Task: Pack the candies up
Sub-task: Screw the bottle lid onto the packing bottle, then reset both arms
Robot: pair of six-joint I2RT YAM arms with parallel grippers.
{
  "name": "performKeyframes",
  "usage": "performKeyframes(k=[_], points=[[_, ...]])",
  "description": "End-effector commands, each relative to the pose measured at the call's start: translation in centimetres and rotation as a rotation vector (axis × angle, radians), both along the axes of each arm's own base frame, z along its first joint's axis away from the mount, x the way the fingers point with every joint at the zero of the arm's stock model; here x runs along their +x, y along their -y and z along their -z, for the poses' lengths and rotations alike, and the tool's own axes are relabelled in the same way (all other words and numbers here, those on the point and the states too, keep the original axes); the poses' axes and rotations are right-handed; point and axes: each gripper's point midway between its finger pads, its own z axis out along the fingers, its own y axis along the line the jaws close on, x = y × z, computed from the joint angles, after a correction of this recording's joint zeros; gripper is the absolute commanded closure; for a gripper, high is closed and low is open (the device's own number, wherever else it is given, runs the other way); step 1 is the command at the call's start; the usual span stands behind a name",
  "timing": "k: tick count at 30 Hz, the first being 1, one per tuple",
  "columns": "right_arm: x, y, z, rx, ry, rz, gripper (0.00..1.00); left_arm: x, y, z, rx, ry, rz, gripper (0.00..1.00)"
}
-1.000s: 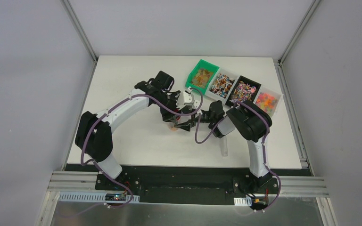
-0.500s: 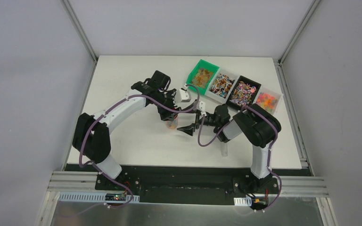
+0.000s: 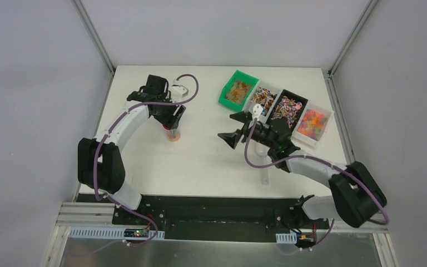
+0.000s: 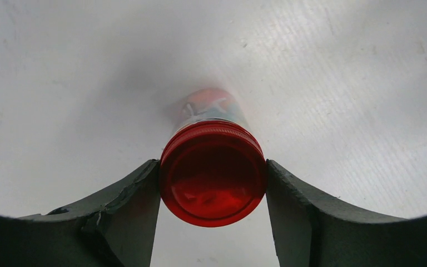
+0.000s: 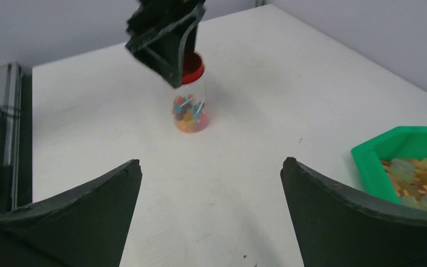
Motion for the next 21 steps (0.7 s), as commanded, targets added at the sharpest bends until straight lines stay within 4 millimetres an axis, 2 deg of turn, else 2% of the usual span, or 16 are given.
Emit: performKeyframes(k=[1, 4, 6, 8, 10, 12, 14, 21], points=[[1.9, 3.3, -3.1, -0.092, -0.218, 0.26, 0.01, 0.1, -1.7, -0.8, -0.038, 0.007, -0.162, 0.75], [2.6, 5.1, -5.3, -0.074, -0.278, 0.387, 0.01, 0.0, -1.5, -0.5, -0.06, -0.016, -0.183, 0.68], [3.2, 6.3, -6.0, -0.04, -0.366, 0.497, 0.01, 0.0, -1.2, -0.8, -0.078, -0.025, -0.2, 0.59], [3.2, 7.1, -6.0, -0.059, -0.425, 0.55, 0.0, 0.1, -0.8, -1.6, -0.101, -0.022, -0.206, 0.47], [2.9, 7.6, -5.9, -0.091, -0.47, 0.573, 0.01, 0.1, -0.8, -2.5, -0.106, -0.013, -0.207, 0.25], [2.4, 7.8, -5.8, -0.127, -0.505, 0.577, 0.01, 0.2, -0.9, -3.5, -0.106, 0.002, -0.208, 0.14], [2.0, 8.1, -6.7, -0.15, -0.512, 0.577, 0.01, 0.2, -1.0, -4.8, -0.108, 0.02, -0.209, 0.02], [1.2, 11.2, -8.6, -0.129, -0.592, 0.74, 0.01, -0.5, 0.0, -12.1, -0.222, 0.136, -0.218, 0.01]])
